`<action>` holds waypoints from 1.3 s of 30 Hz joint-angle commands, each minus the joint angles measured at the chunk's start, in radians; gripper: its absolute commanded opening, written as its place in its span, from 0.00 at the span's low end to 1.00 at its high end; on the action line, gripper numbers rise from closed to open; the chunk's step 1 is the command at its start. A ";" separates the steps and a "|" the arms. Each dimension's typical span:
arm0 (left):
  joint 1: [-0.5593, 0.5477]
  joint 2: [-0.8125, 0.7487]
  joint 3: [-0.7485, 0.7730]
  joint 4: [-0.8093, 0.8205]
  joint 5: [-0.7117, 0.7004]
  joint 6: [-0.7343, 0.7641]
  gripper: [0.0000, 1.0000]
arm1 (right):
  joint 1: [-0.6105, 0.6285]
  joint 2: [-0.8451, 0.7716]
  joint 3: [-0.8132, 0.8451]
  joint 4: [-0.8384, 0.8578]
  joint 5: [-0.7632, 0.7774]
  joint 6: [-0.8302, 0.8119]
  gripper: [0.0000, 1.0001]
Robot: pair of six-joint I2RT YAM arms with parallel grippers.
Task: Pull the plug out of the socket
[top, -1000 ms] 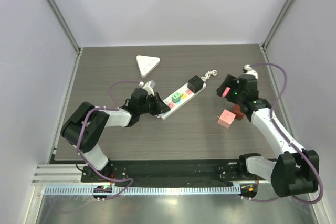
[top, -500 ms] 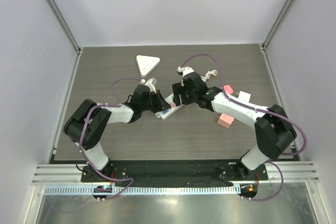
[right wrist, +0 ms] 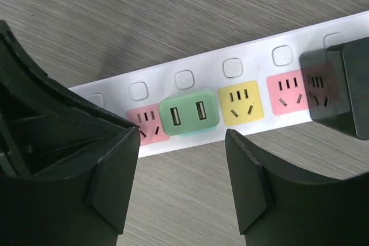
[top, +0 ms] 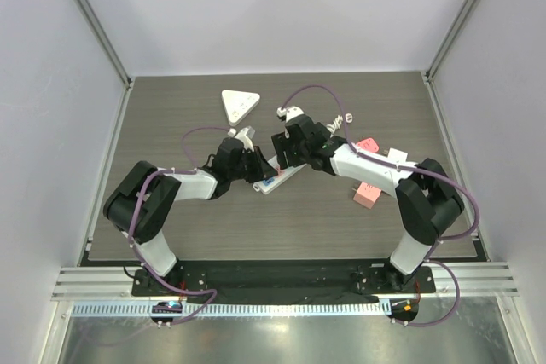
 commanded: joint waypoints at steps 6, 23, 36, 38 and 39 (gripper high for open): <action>-0.002 0.009 0.023 -0.027 -0.014 0.029 0.15 | 0.005 0.049 0.068 0.022 0.043 -0.083 0.62; 0.005 0.065 0.082 -0.059 -0.035 0.029 0.09 | 0.003 0.132 0.103 0.037 0.024 -0.094 0.59; 0.004 0.073 0.067 -0.051 -0.033 0.013 0.08 | 0.003 0.126 0.114 0.062 0.008 -0.058 0.32; 0.004 0.076 0.075 -0.076 -0.043 0.012 0.06 | 0.003 0.117 0.121 0.063 -0.003 -0.058 0.22; 0.004 0.082 0.079 -0.080 -0.044 0.012 0.05 | 0.005 0.112 0.123 0.063 -0.001 -0.052 0.18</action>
